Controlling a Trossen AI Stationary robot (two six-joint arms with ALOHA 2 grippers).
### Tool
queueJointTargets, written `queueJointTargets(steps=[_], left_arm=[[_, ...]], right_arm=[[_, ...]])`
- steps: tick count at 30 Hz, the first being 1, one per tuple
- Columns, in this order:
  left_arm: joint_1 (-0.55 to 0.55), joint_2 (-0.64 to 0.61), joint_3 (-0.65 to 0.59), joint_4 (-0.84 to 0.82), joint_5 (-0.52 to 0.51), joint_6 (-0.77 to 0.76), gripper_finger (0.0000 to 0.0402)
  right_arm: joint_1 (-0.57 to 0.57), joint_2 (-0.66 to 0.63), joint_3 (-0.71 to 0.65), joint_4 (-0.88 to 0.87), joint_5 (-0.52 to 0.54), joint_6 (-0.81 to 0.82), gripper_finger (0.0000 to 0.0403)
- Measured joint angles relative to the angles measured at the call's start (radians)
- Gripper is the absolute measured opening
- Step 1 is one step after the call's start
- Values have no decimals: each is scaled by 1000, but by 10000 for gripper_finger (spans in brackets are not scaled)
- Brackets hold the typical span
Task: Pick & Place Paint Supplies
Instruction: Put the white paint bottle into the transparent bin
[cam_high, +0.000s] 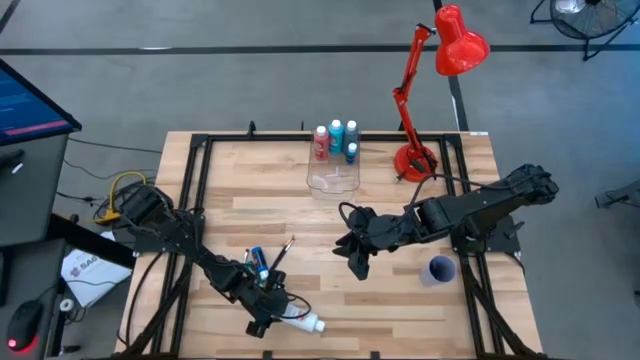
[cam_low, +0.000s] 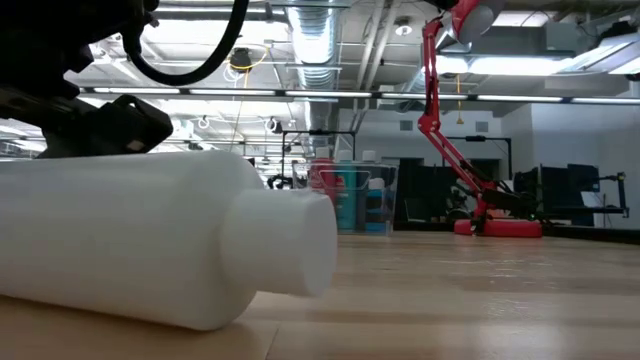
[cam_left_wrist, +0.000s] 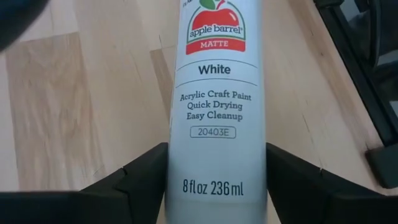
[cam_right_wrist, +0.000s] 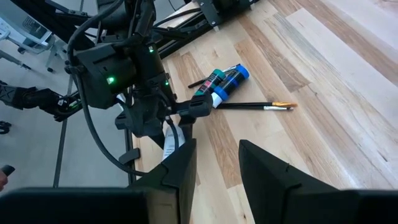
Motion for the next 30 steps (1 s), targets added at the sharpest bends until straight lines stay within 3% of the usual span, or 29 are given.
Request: queueJointTargets(steps=[8, 19, 30], left_arm=[[11, 0, 1, 0, 1, -106, 190], [43, -72, -1, -20, -89, -206, 186], [100, -259, -3, -21, -270, -237, 185]], right_arm=[[0, 0, 0, 0, 0, 0, 113], [1, 0, 0, 0, 0, 1, 113], [-7, 0, 0, 26, 0, 56, 113]])
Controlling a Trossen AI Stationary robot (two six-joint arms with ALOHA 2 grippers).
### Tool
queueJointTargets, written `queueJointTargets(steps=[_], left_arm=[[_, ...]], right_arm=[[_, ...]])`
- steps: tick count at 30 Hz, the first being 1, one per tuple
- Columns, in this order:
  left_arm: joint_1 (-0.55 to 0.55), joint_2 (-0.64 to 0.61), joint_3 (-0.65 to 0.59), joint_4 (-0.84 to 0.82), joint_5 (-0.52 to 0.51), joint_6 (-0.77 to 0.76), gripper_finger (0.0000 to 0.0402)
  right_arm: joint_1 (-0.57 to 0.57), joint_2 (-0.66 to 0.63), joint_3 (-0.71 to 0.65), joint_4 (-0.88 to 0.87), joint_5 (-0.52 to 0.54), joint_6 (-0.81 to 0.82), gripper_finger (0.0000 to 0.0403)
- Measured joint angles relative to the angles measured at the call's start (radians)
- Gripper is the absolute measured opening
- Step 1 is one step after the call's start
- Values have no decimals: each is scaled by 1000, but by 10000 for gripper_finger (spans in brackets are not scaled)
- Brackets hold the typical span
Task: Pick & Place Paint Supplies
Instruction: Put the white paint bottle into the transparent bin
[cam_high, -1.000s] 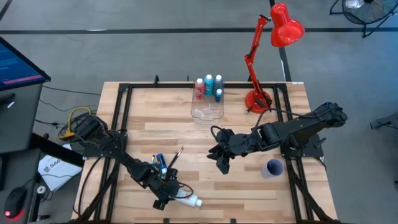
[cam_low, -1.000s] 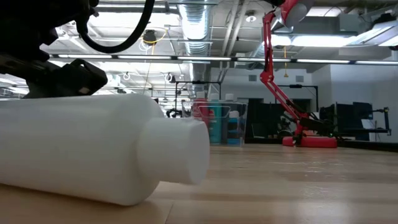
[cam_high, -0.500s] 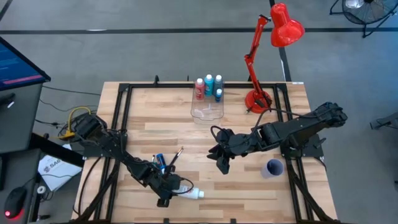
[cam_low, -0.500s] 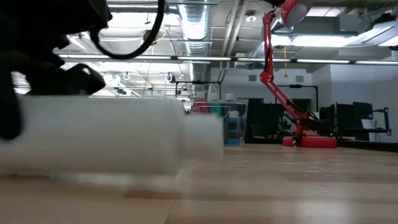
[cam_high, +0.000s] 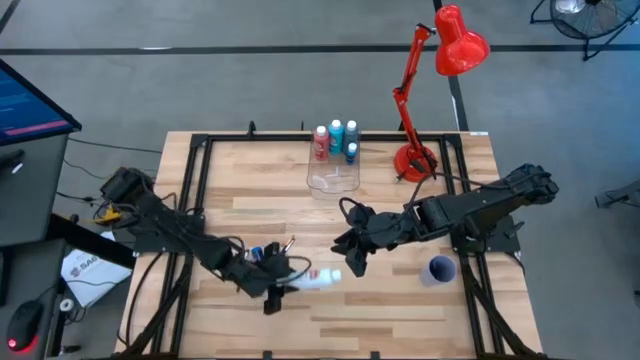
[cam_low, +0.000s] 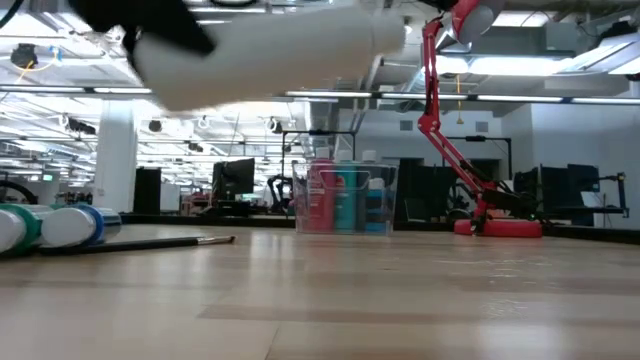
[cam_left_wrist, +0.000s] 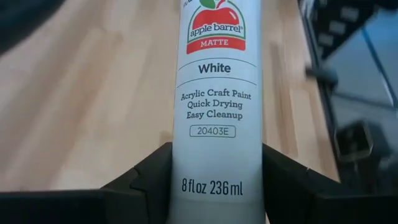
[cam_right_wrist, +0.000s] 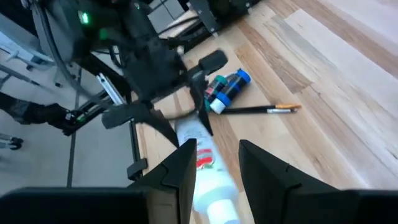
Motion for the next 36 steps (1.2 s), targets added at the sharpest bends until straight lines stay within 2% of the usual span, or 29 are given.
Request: queueJointTargets(steps=[9, 21, 30, 36], left_arm=[[50, -205, -6, -8, -108, 8, 185], [62, -389, -119, 30, -193, -67, 185], [81, -449, -119, 202, -237, 30, 185], [87, -453, -119, 234, -254, 63, 185]], right_arm=[[-22, -4, 0, 91, 0, -20, 113], [-127, -129, 0, 357, 0, -123, 113], [-177, -138, 0, 399, 0, -128, 114], [-200, -117, 1, 388, -30, -78, 153]])
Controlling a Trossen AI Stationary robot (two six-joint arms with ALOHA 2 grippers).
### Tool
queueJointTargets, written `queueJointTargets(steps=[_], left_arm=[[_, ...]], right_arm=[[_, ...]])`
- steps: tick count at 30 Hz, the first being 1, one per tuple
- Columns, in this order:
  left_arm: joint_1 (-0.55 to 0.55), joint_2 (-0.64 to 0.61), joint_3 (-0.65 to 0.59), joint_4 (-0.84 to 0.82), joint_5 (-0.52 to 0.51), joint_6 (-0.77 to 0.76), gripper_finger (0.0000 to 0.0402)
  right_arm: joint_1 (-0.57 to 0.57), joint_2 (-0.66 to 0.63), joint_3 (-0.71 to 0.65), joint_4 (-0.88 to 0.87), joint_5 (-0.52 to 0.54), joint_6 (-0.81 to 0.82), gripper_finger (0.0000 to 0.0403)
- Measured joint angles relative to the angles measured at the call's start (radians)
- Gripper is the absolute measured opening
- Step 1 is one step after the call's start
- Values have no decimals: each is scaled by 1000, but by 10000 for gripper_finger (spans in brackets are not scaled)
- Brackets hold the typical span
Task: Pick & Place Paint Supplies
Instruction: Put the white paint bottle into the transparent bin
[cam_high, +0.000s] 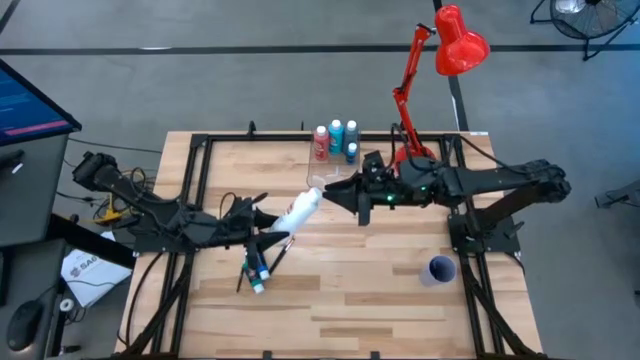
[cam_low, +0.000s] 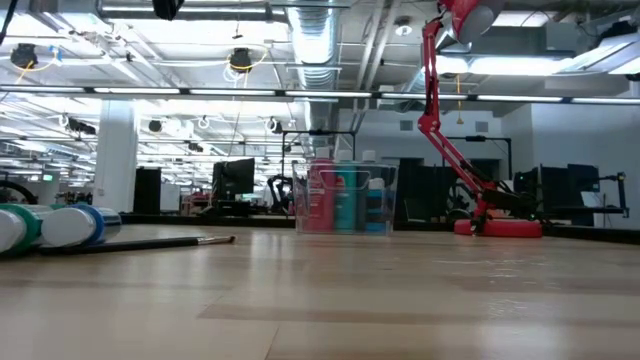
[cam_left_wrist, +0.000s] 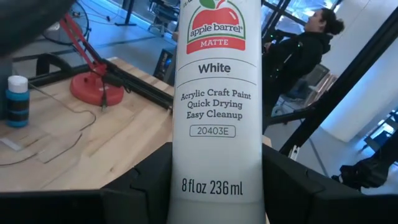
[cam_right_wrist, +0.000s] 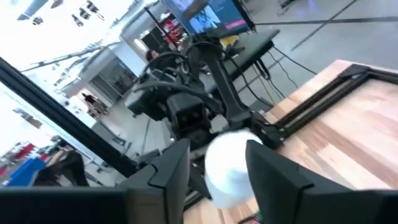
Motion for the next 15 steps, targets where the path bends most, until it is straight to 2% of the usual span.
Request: queueJointTargets(steps=[15], left_arm=[[1, 0, 0, 57, -1, 15, 185]], right_arm=[[8, 4, -1, 11, -1, -35, 265]])
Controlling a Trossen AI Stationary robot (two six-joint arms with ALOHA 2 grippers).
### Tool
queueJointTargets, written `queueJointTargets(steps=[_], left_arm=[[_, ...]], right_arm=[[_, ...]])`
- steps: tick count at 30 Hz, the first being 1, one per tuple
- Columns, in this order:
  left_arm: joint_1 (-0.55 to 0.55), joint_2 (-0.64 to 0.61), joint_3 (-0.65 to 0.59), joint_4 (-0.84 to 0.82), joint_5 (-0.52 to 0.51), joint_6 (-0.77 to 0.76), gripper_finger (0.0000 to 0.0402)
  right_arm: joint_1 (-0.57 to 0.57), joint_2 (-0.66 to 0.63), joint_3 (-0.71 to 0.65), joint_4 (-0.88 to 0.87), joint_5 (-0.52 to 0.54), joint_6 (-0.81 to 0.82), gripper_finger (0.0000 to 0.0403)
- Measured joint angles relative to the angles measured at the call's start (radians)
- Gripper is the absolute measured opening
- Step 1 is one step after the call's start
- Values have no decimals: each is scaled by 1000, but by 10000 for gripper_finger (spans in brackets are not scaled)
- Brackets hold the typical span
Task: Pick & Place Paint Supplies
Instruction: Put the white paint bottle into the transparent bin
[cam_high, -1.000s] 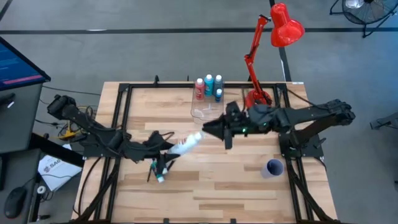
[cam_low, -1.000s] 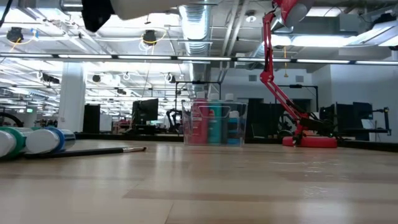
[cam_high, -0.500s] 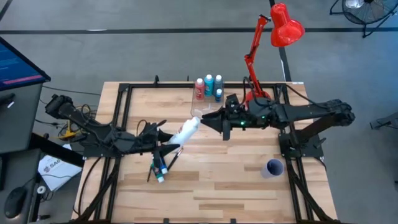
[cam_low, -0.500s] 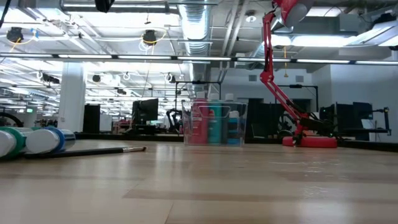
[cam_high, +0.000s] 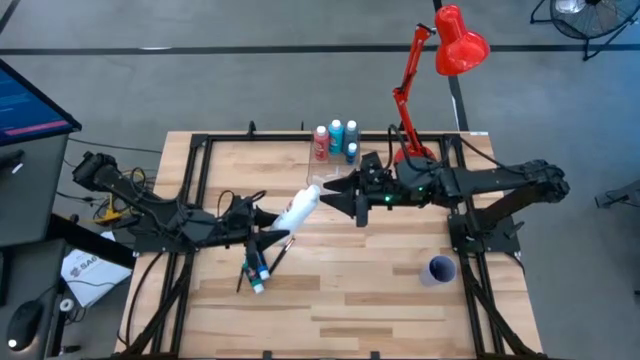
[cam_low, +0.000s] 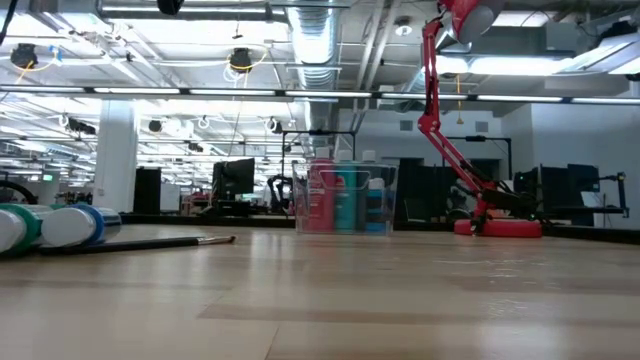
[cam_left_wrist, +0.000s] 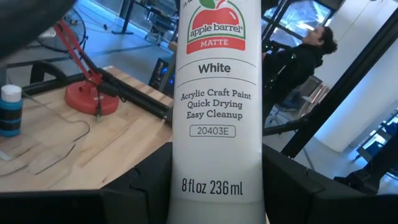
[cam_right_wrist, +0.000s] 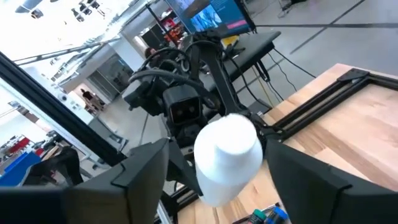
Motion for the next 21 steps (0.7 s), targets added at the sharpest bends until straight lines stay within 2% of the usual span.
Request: queueJointTargets(steps=[12, 21], left_arm=[[34, 1, 0, 100, -7, 35, 185], [117, 0, 1, 138, 90, 27, 185]], right_arm=[[3, 13, 0, 44, 4, 4, 328], [-26, 15, 0, 50, 35, 4, 375]])
